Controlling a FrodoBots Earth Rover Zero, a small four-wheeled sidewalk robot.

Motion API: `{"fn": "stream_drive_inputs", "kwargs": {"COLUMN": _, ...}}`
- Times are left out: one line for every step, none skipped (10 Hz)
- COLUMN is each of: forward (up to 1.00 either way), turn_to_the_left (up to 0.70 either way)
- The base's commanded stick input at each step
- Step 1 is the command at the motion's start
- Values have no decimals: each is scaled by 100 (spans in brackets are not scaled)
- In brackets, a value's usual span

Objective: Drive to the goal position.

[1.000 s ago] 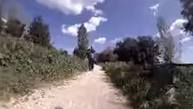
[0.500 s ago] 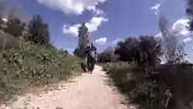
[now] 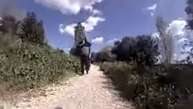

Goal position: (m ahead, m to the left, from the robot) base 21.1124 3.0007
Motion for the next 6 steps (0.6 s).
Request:
{"fn": "stream_drive_inputs", "kwargs": {"forward": 59, "turn_to_the_left": -42}}
{"fn": "stream_drive_inputs", "kwargs": {"forward": 59, "turn_to_the_left": -11}}
{"fn": "stream_drive_inputs", "kwargs": {"forward": 59, "turn_to_the_left": 0}}
{"fn": "stream_drive_inputs", "kwargs": {"forward": 59, "turn_to_the_left": -38}}
{"fn": "stream_drive_inputs", "kwargs": {"forward": 59, "turn_to_the_left": -53}}
{"fn": "stream_drive_inputs", "kwargs": {"forward": 59, "turn_to_the_left": -54}}
